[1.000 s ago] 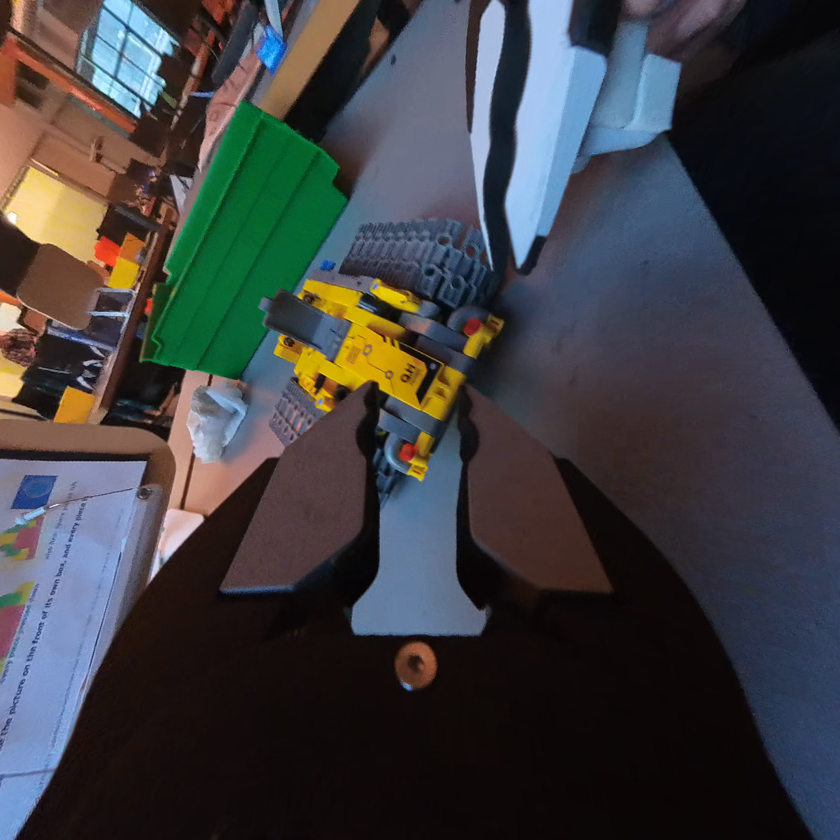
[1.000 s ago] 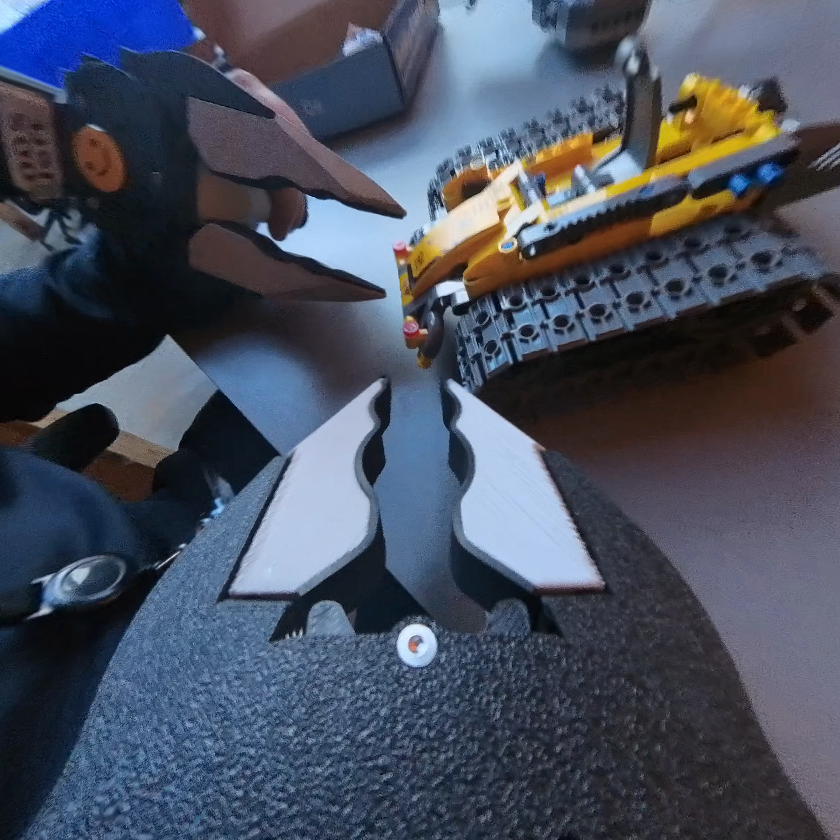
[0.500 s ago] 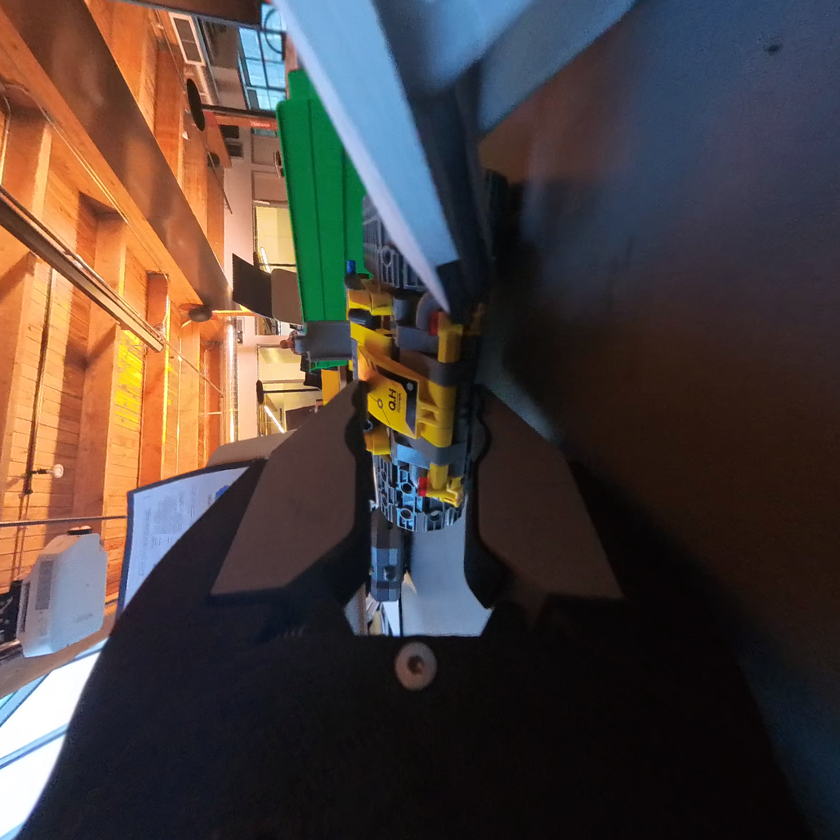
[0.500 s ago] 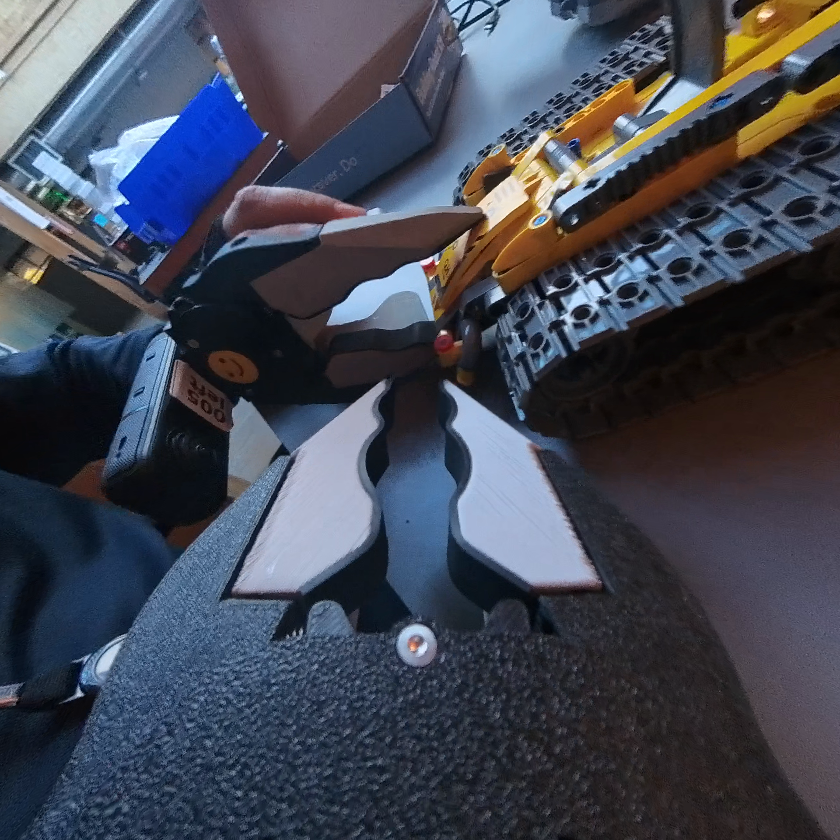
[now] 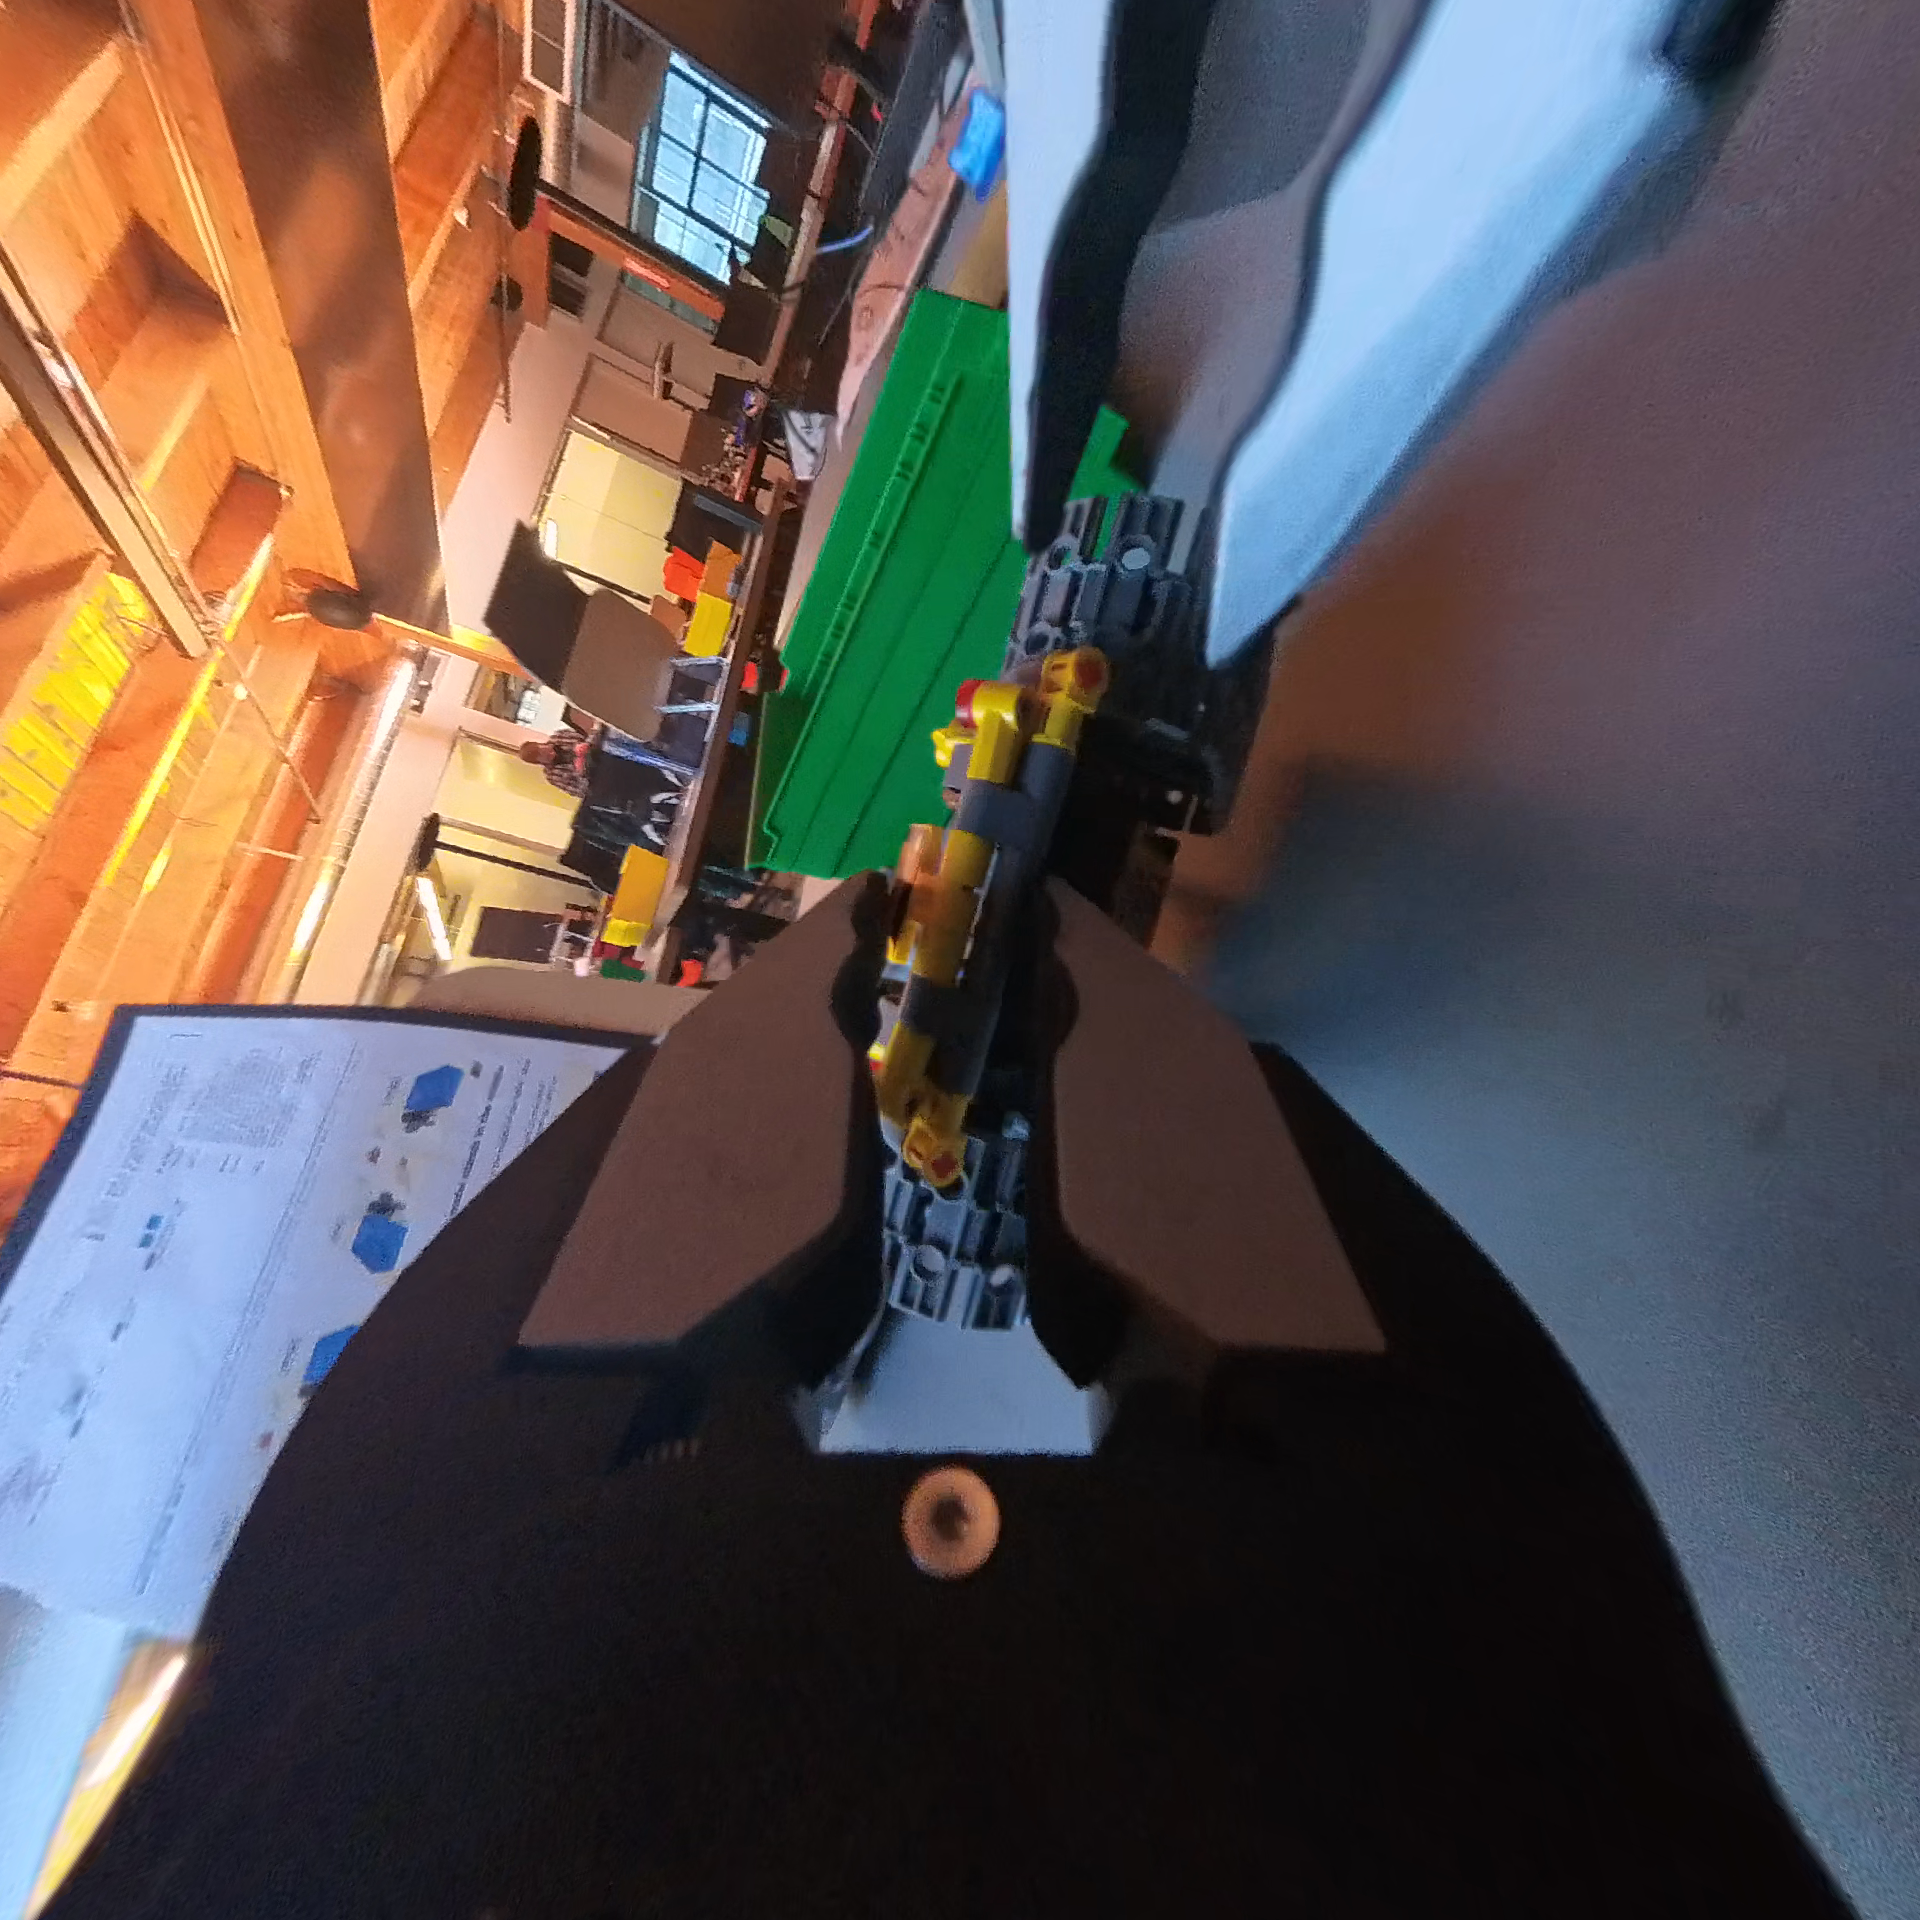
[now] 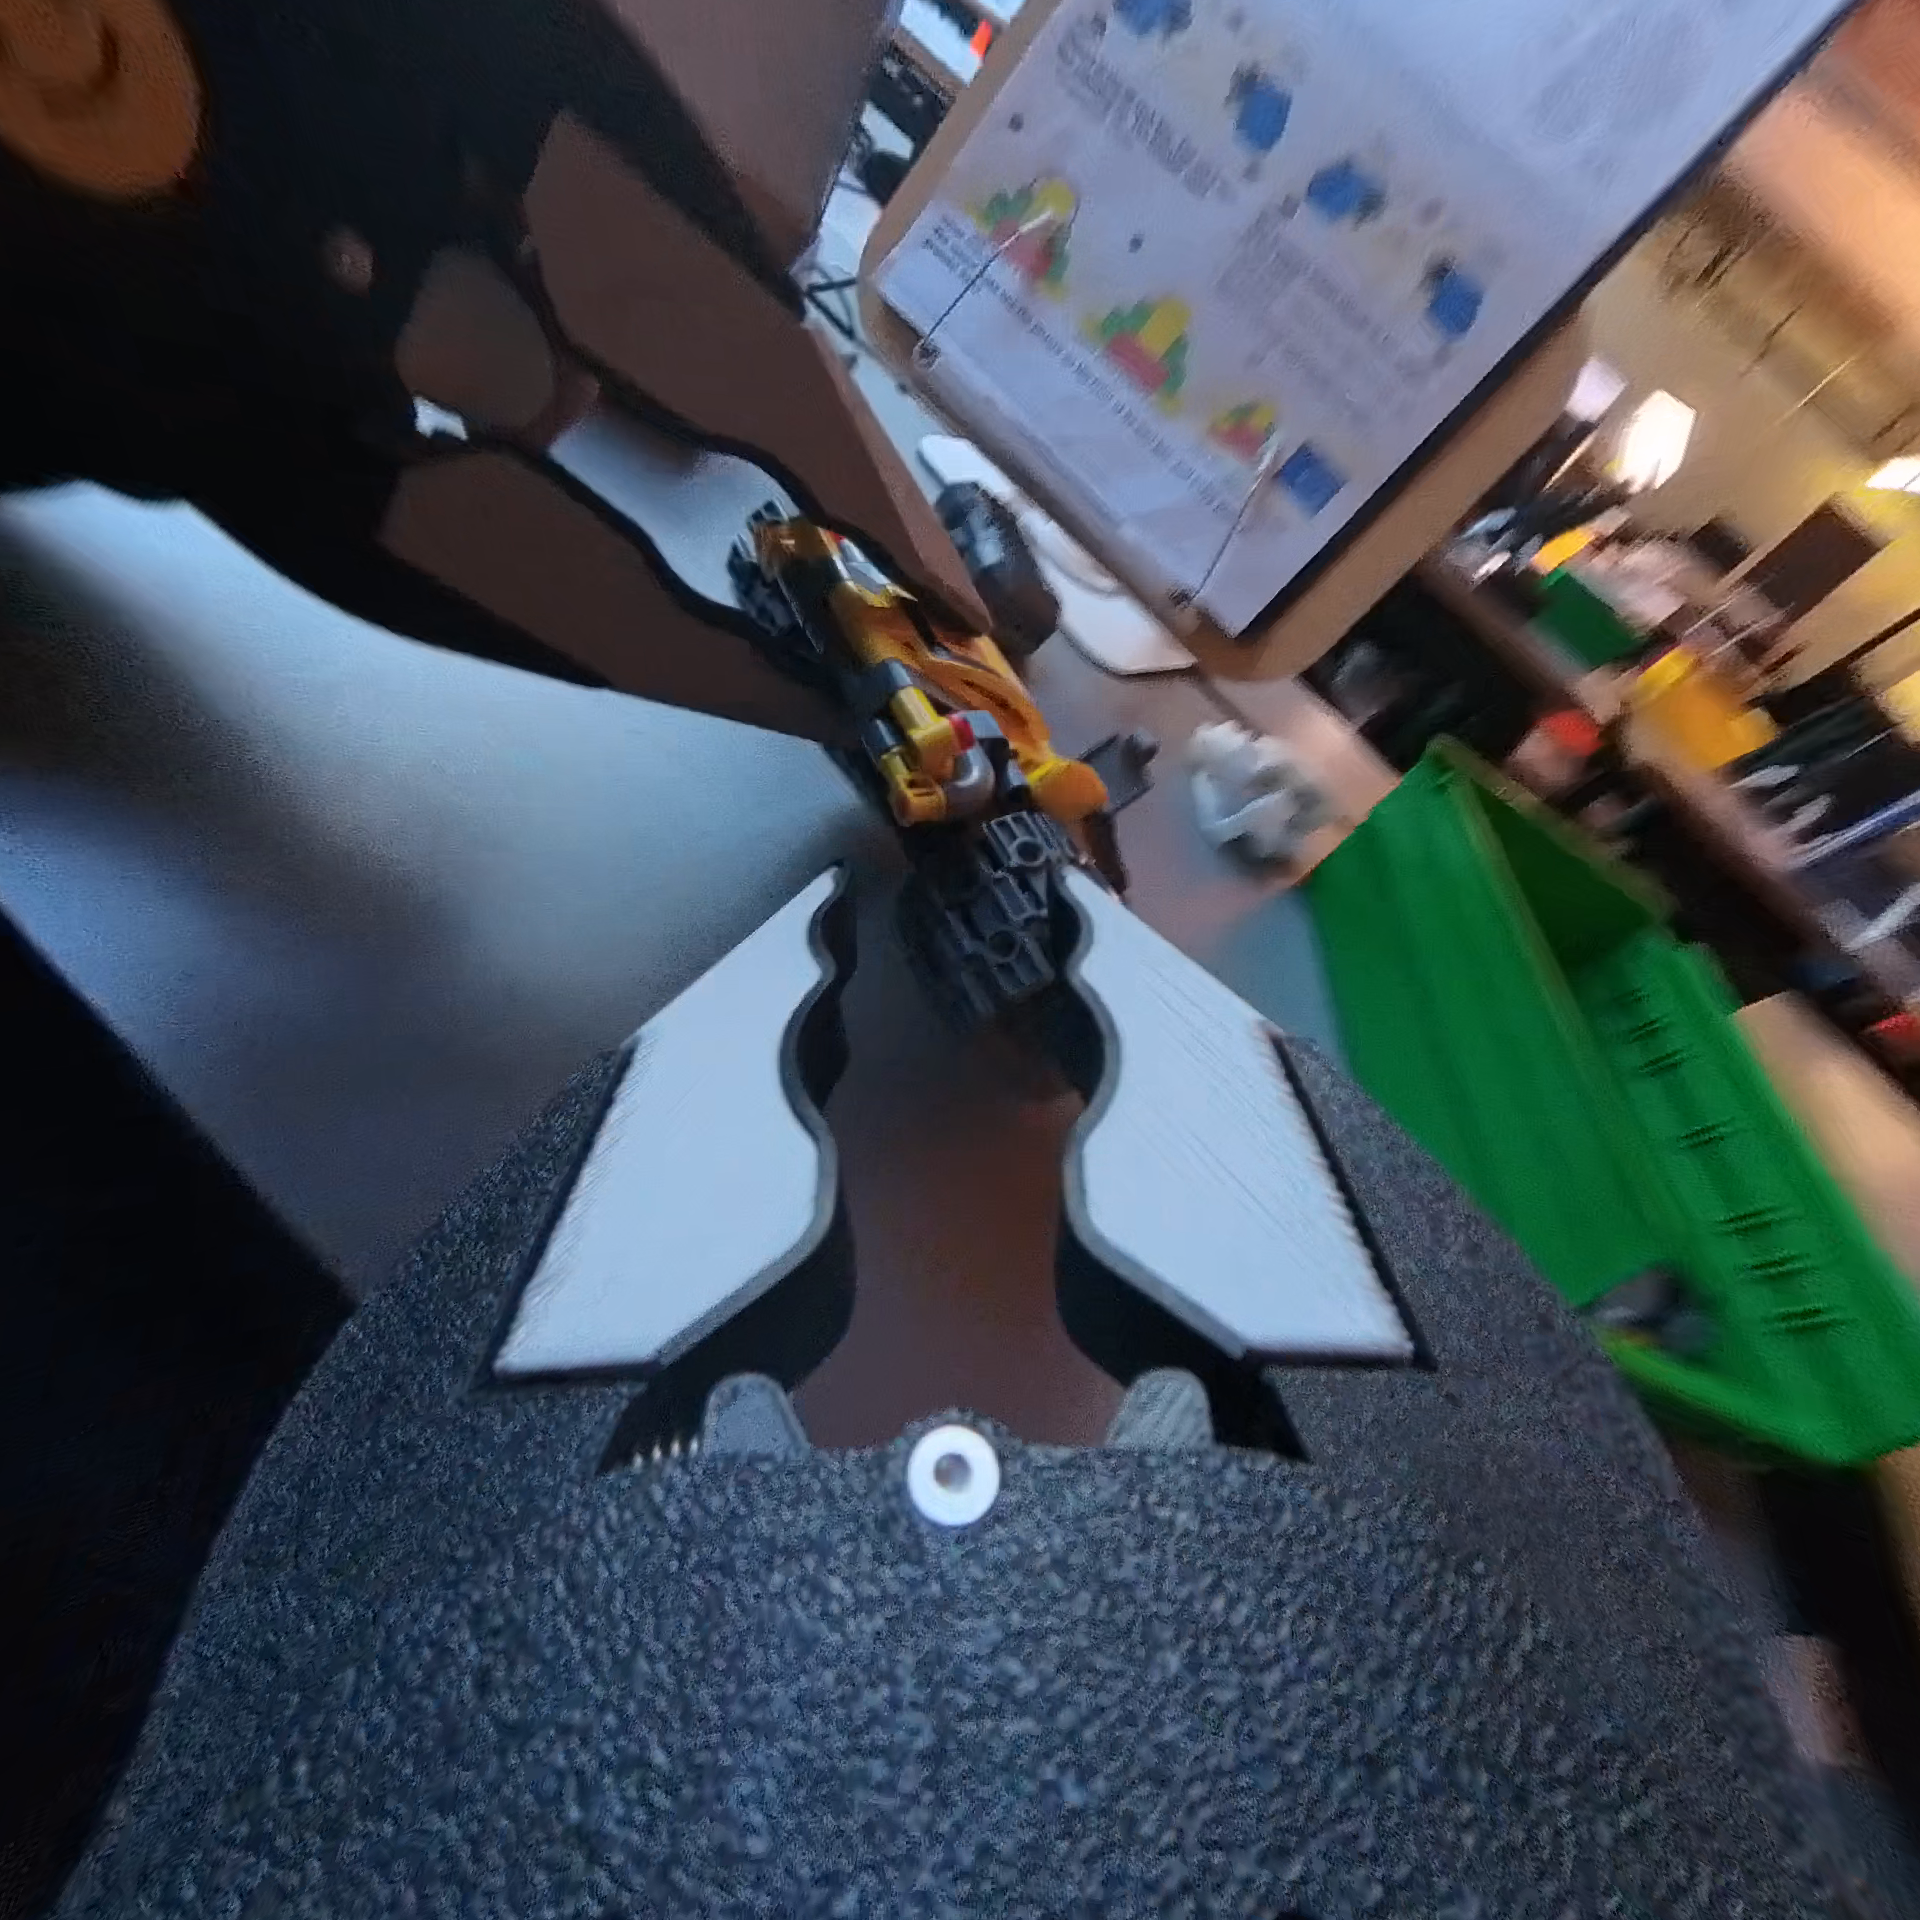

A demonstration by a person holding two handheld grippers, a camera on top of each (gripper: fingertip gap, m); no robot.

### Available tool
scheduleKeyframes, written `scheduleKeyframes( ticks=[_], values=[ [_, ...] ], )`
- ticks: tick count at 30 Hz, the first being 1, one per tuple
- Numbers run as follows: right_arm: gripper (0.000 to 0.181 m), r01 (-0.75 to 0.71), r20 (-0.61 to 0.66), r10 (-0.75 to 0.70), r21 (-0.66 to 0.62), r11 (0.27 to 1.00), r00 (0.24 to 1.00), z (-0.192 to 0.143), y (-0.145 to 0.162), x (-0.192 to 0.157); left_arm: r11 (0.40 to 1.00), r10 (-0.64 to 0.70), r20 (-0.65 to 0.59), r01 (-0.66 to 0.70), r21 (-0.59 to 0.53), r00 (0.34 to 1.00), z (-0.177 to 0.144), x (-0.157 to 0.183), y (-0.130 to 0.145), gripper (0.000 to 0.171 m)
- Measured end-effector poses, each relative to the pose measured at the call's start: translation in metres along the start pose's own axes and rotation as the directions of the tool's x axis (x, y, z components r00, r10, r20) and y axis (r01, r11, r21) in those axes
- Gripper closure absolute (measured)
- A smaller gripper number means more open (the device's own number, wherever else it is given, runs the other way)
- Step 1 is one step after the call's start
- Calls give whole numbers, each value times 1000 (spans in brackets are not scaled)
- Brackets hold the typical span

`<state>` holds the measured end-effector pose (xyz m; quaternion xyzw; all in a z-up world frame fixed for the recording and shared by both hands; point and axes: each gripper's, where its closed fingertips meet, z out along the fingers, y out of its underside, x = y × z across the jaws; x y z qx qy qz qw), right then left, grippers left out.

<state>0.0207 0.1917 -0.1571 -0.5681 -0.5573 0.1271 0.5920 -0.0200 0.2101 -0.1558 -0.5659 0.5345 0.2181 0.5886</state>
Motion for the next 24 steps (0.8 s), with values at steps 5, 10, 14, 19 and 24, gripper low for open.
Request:
scheduleKeyframes(
  ticks=[5, 10, 14, 19, 24],
  values=[
    [148, 231, -82, -227, 52, 971, 970, 1, -36, 22, 992, -123, -168, 124, -4, 978, -4, -24, -23, 151],
    [166, 233, -34, -232, 61, 970, 972, 6, -50, 37, 976, -216, -272, 218, -22, 938, -6, -36, -33, 153],
    [172, 256, -32, -255, 32, 966, 966, 9, -49, 39, 962, -273, -331, 267, -63, 903, -5, -37, -31, 152],
    [173, 372, -39, -372, 1, 928, 928, 18, -53, 34, 993, -17, -256, -13, -115, 966, 4, -30, -31, 152],
    [172, 232, -136, -223, 50, 972, 965, 20, -52, 49, 947, -320, -172, 316, -51, 932, 10, -39, -34, 155]
  ],
)
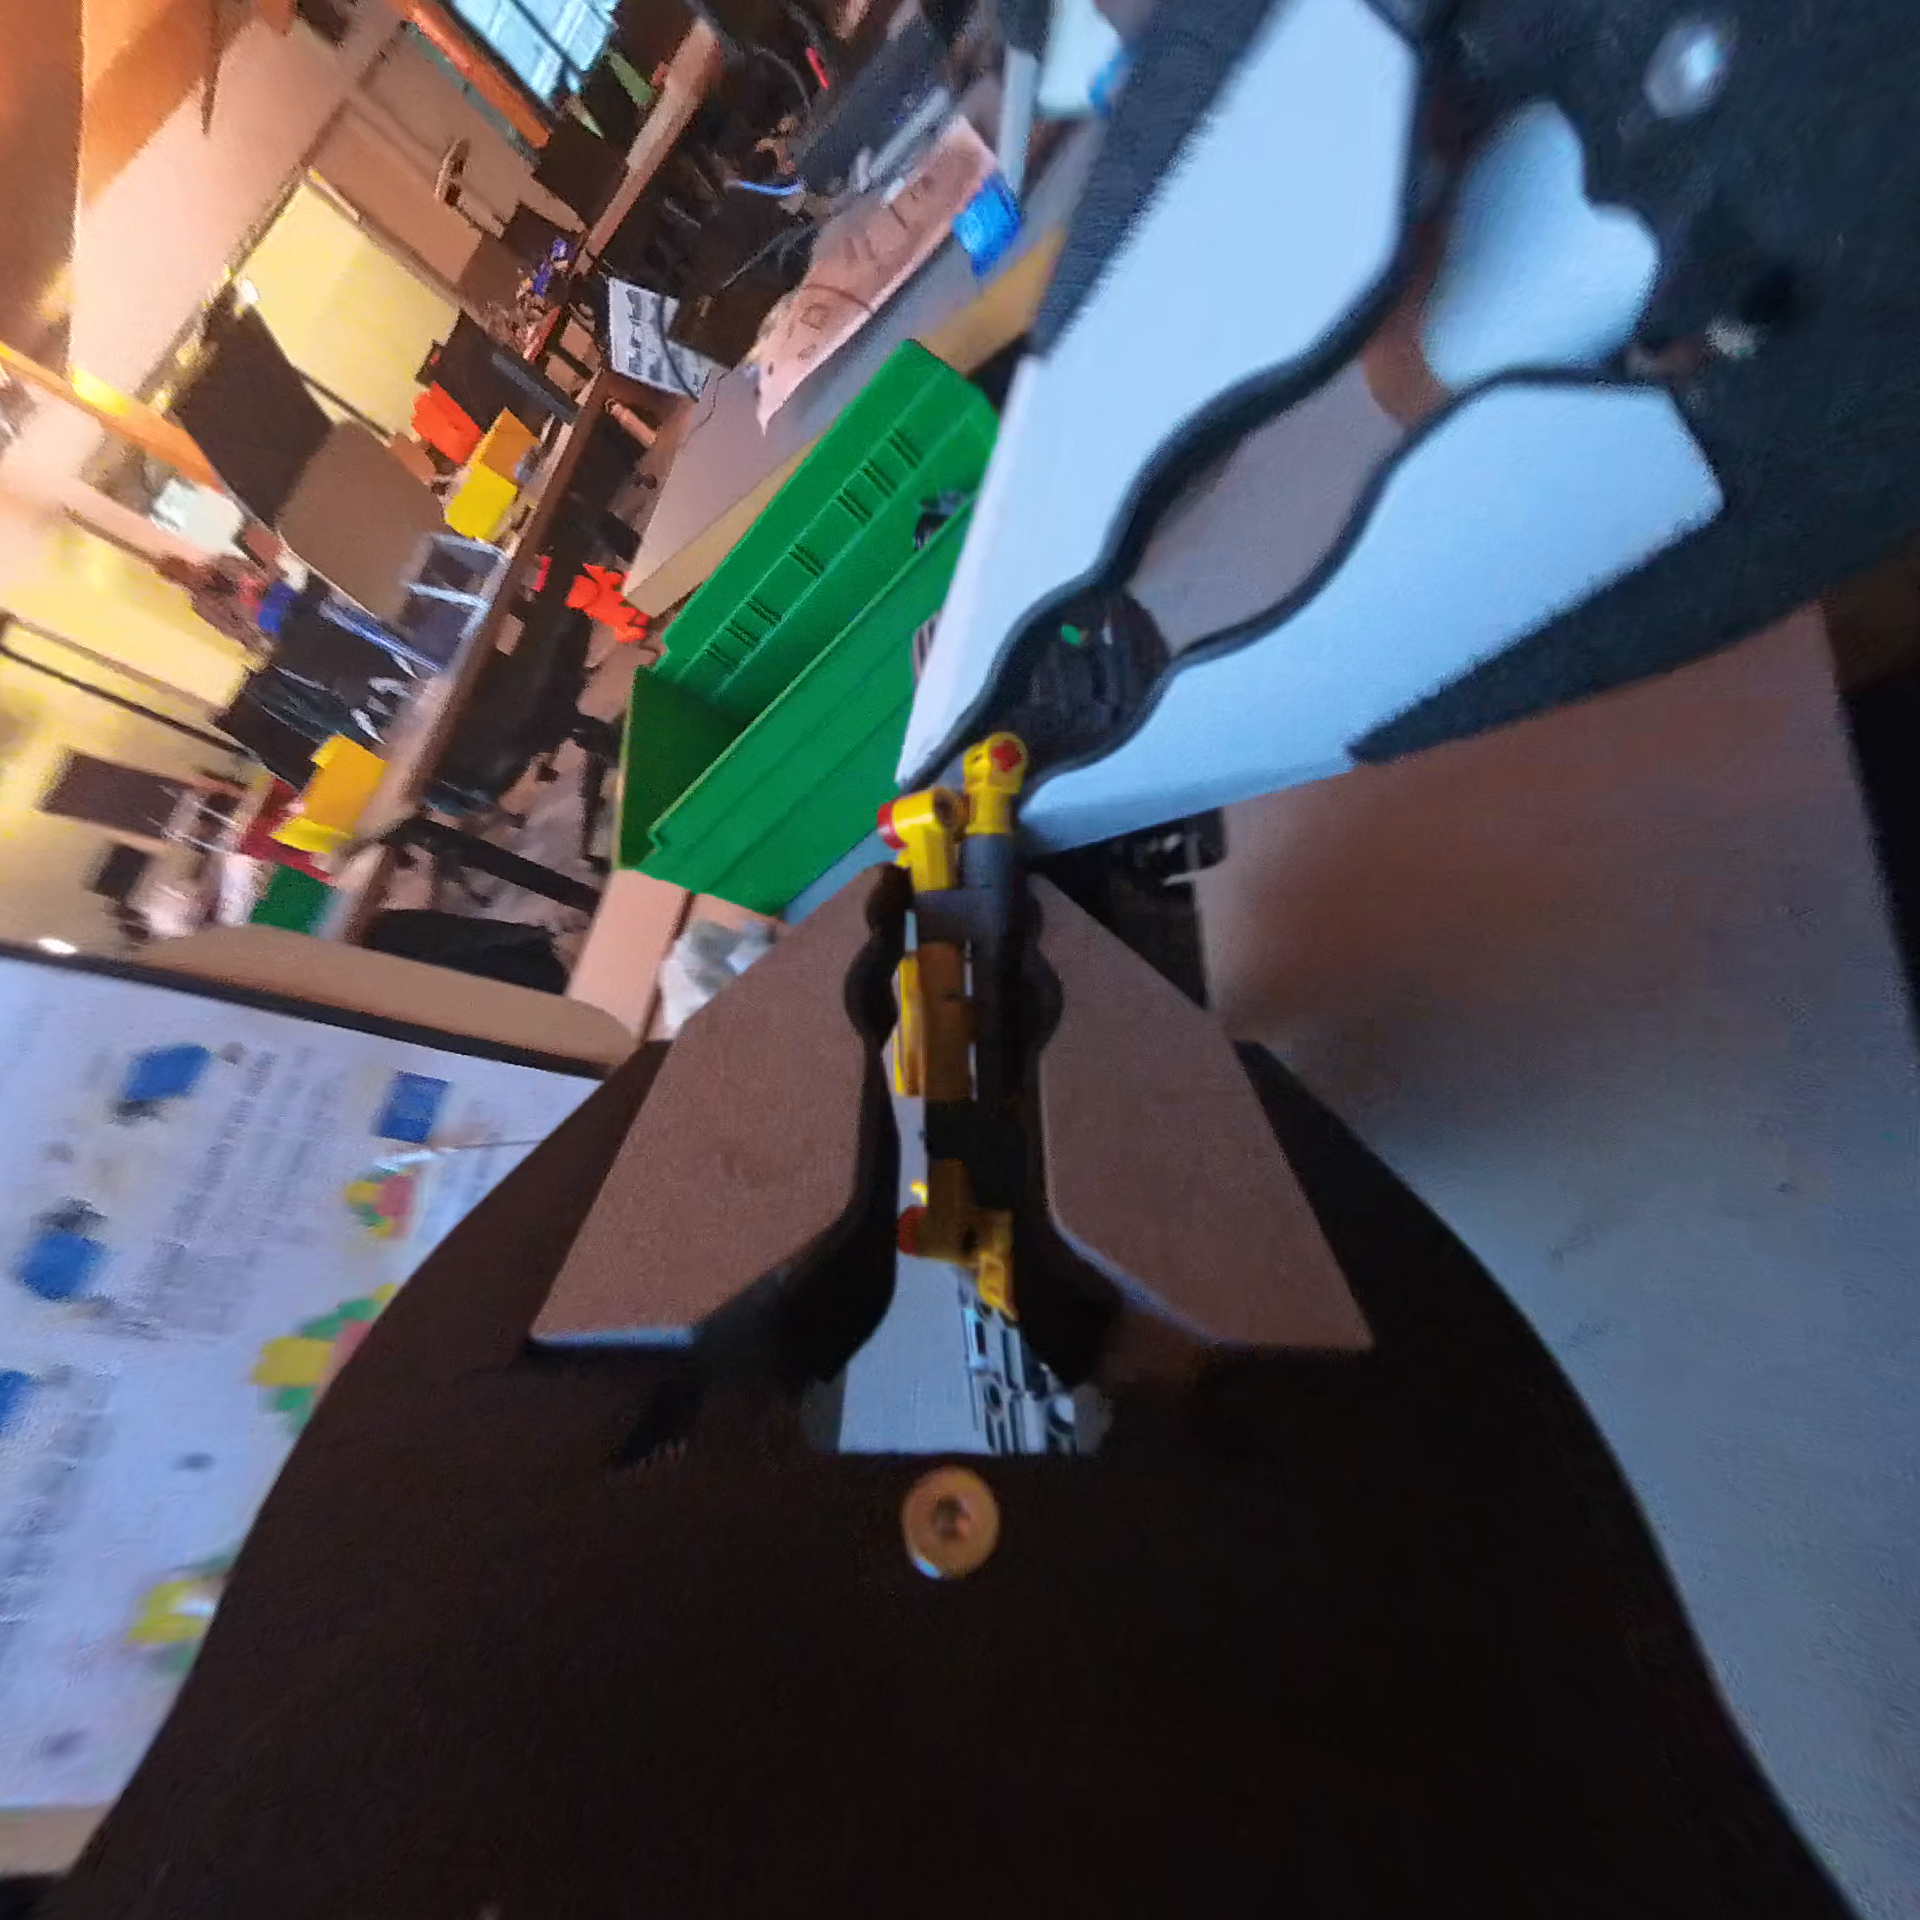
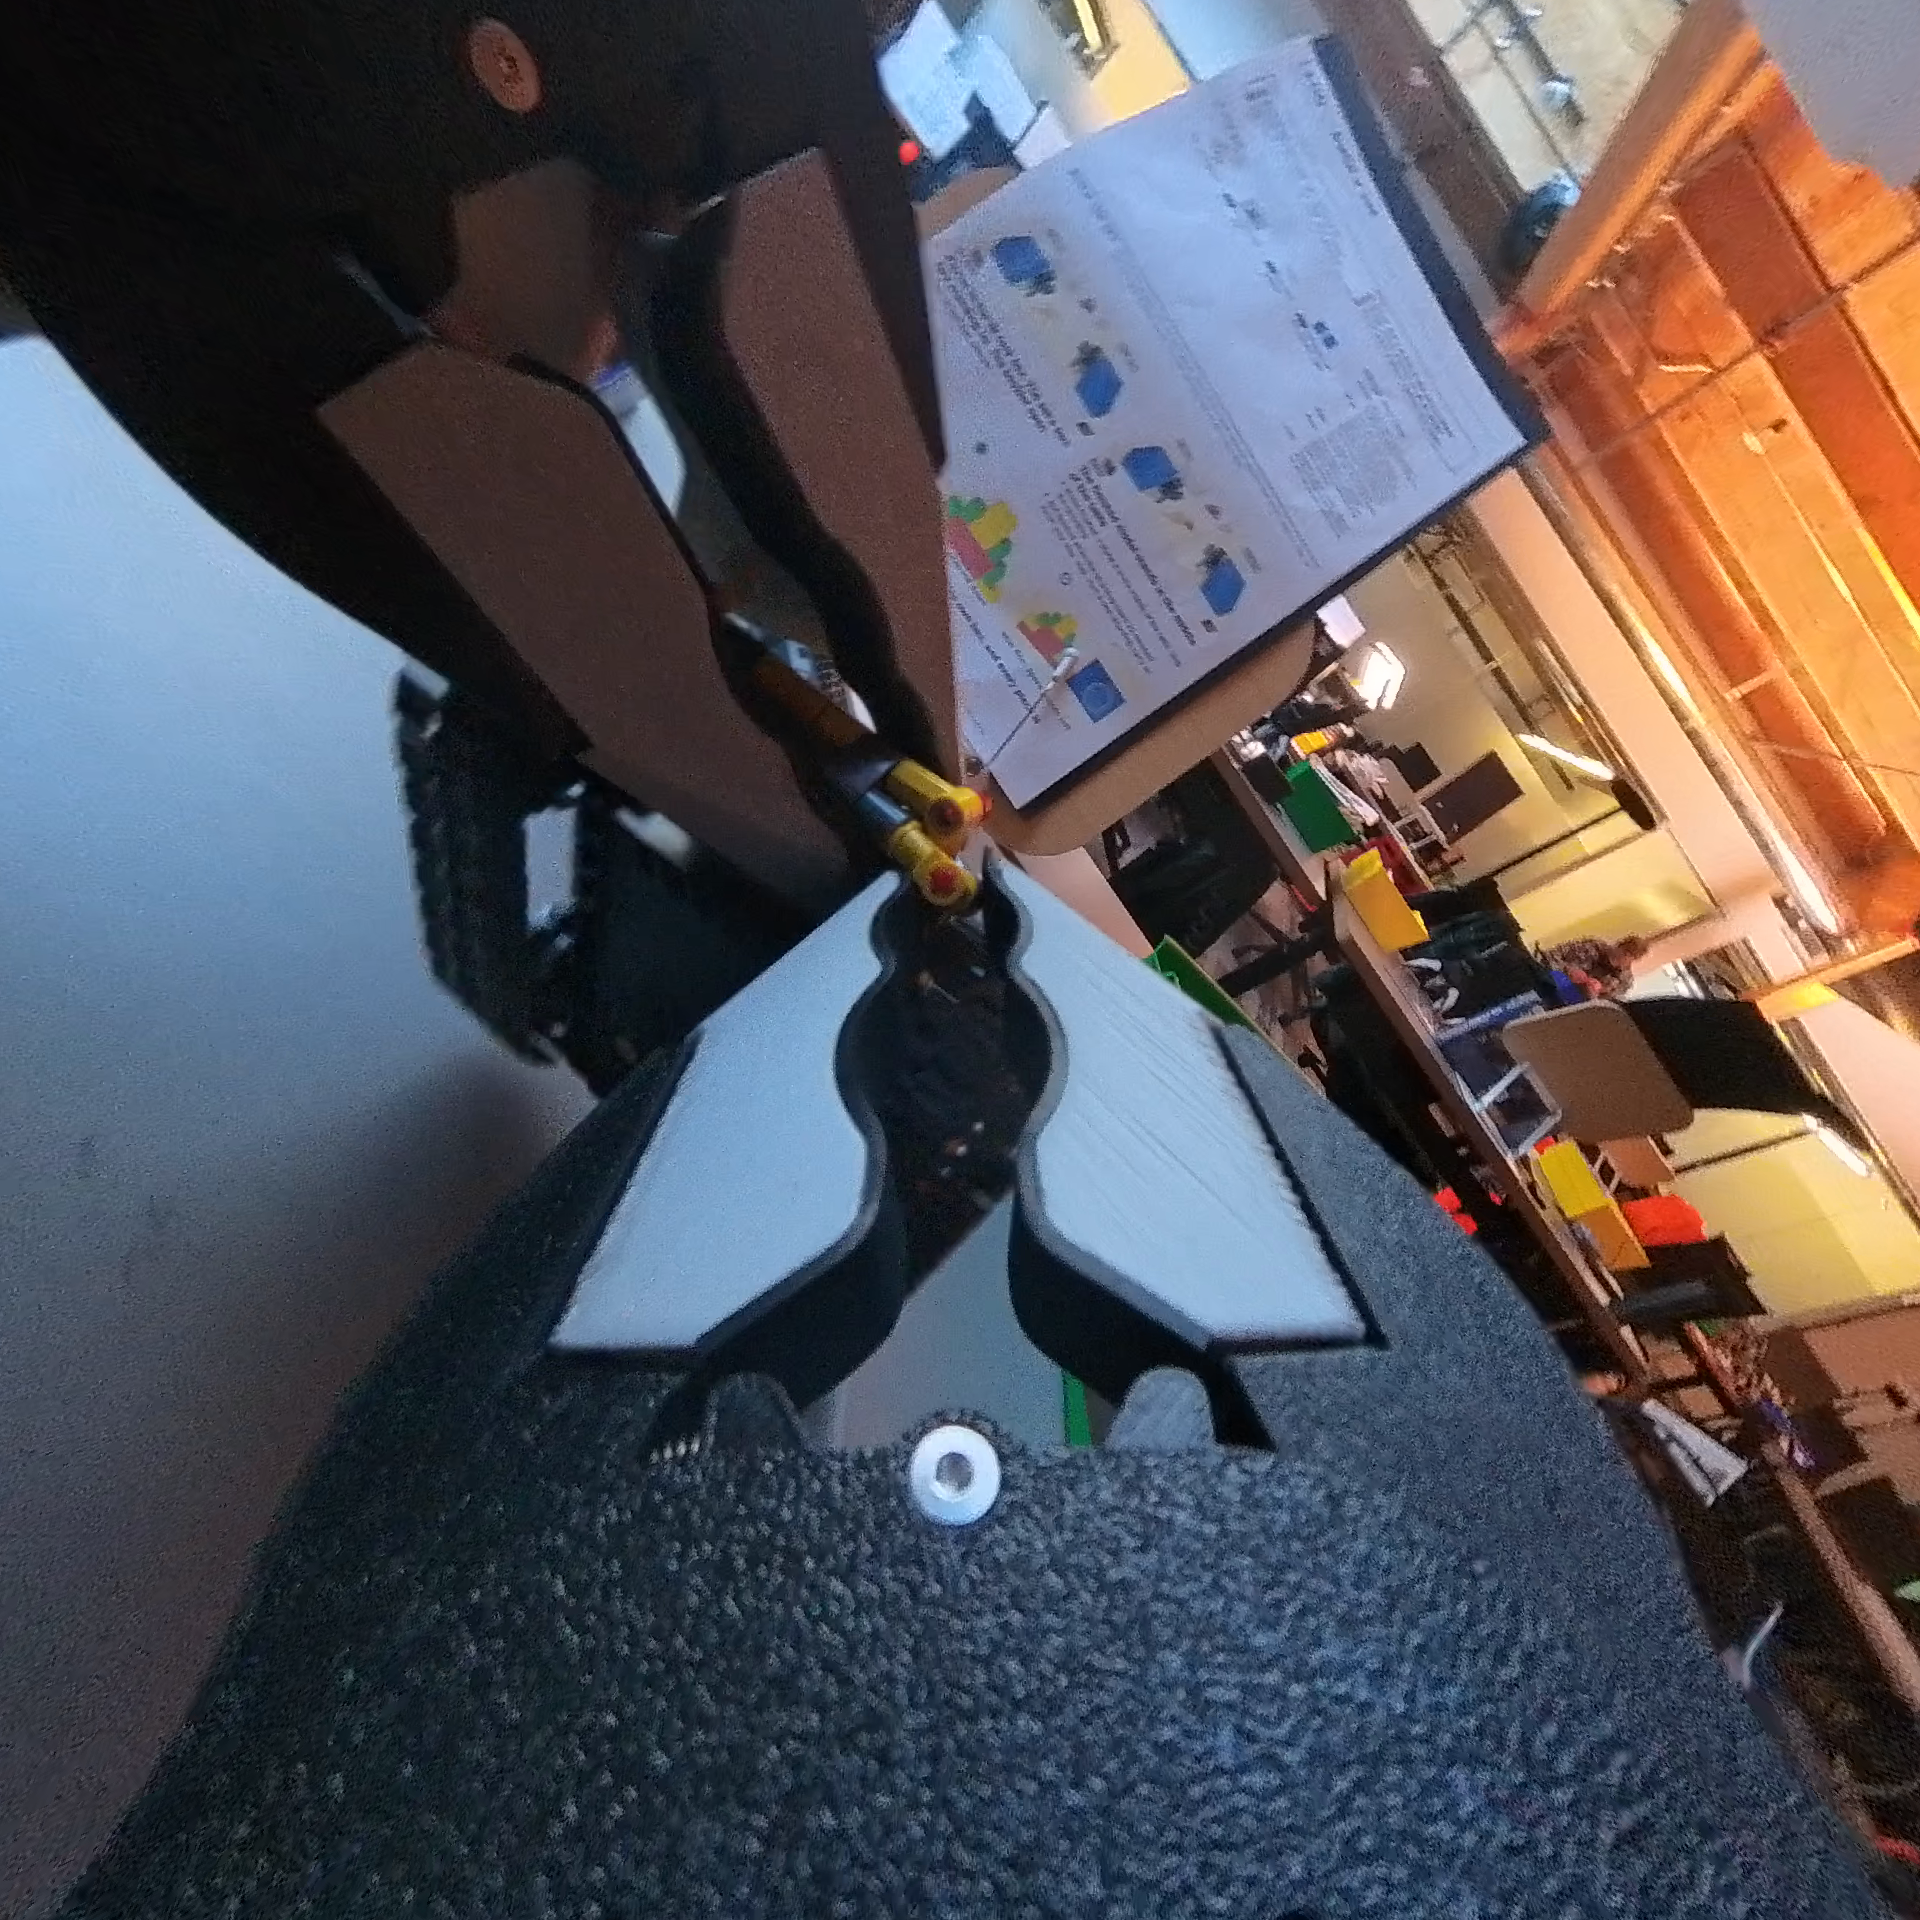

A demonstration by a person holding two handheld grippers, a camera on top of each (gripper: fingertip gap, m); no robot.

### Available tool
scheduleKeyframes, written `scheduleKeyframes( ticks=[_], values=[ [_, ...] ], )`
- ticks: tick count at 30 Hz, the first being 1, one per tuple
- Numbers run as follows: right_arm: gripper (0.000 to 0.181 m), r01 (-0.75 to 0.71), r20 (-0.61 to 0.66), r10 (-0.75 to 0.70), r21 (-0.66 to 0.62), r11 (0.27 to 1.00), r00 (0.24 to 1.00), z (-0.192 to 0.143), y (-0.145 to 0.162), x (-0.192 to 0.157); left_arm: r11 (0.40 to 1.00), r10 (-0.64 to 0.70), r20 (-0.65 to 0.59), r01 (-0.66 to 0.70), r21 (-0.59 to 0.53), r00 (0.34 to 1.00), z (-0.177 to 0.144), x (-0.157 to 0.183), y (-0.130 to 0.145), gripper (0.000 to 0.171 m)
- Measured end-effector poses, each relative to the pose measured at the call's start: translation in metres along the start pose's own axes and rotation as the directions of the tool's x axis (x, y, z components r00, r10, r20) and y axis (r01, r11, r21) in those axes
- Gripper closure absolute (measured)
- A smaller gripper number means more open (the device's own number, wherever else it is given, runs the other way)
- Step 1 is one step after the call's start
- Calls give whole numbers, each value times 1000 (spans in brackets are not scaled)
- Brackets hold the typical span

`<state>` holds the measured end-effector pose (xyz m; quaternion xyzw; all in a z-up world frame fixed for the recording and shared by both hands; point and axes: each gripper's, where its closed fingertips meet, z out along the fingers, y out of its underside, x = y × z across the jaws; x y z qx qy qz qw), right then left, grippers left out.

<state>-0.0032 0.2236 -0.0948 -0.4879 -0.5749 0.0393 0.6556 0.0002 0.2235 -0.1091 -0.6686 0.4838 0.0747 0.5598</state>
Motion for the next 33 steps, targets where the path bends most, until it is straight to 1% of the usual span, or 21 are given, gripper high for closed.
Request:
scheduleKeyframes(
  ticks=[1, 4, 5, 6, 7, 8, 9, 11, 12, 15, 16, 17, 18, 20, 22, 25, 27, 30, 31, 32, 33],
  values=[
    [171, -44, -15, 44, 10, 999, 999, 1, 2, 1, 999, -53, 4, 53, 12, 999, 1, 0, 2, 154],
    [172, -135, -45, 136, 28, 990, 990, 7, 4, 3, 995, -102, 91, 102, 7, 991, 3, -5, 5, 154],
    [176, -160, -110, 162, 28, 987, 981, 7, 9, 16, 992, -127, 90, 127, 6, 988, 1, -6, 7, 155],
    [178, -205, -255, 204, 23, 978, 945, -2, 23, 51, 989, -147, 84, 145, 21, 986, -2, -3, 9, 155],
    [180, -329, -288, 335, 71, 942, 897, -13, 35, 84, 987, -157, 91, 153, 47, 983, -8, 0, 11, 155],
    [181, -472, -200, 498, 169, 866, 843, -22, 36, 105, 985, -166, 103, 160, 63, 981, -12, 2, 14, 155],
    [181, -533, -93, 560, 215, 818, 823, -26, 31, 112, 983, -178, 117, 171, 66, 977, -15, 1, 17, 155],
    [181, -491, -21, 499, 140, 860, 867, -19, 27, 99, 977, -207, 135, 197, 78, 969, -17, -4, 21, 155],
    [181, -461, 39, 460, 129, 878, 887, -16, 17, 81, 974, -219, 129, 209, 86, 967, -17, -5, 22, 155],
    [181, -375, 251, 335, 132, 917, 908, -19, -16, 24, 977, -204, 123, 193, 92, 971, -17, -6, 22, 155],
    [181, -320, 303, 270, 127, 939, 914, -22, -22, 8, 980, -187, 111, 177, 94, 976, -17, -4, 20, 155],
    [178, -255, 314, 212, 102, 962, 925, -21, -23, -3, 982, -177, 108, 167, 90, 978, -17, -3, 19, 155],
    [167, -177, 302, 148, 70, 982, 942, -18, -21, -10, 983, -172, 102, 164, 84, 980, -16, -3, 18, 155],
    [164, -9, 208, 6, 11, 1000, 978, -10, -12, -9, 983, -176, 85, 170, 68, 981, -14, -3, 17, 155],
    [159, 89, 156, -86, -12, 996, 984, -4, -7, -10, 981, -191, 79, 187, 54, 978, -11, -6, 16, 155],
    [164, 133, 35, -134, 20, 991, 990, 0, -11, -2, 977, -208, 26, 206, 62, 978, -9, -1, 10, 154],
    [161, 148, -17, -147, 59, 987, 989, 1, -13, 2, 977, -208, 28, 207, 53, 978, -10, -2, 10, 154],
    [164, 142, -35, -139, 136, 981, 990, 1, -14, -2, 970, -234, -29, 235, 62, 972, -11, 1, 10, 154],
    [167, 164, -38, -160, 164, 973, 986, 1, -15, -5, 965, -249, -50, 252, 66, 967, -12, 1, 10, 154],
    [176, 187, -43, -182, 188, 964, 982, 2, -16, -8, 961, -262, -69, 267, 68, 962, -12, 2, 10, 154],
    [175, 202, -66, -193, 201, 959, 979, 2, -17, -7, 958, -275, -80, 280, 66, 958, -12, 2, 11, 154]
  ],
)
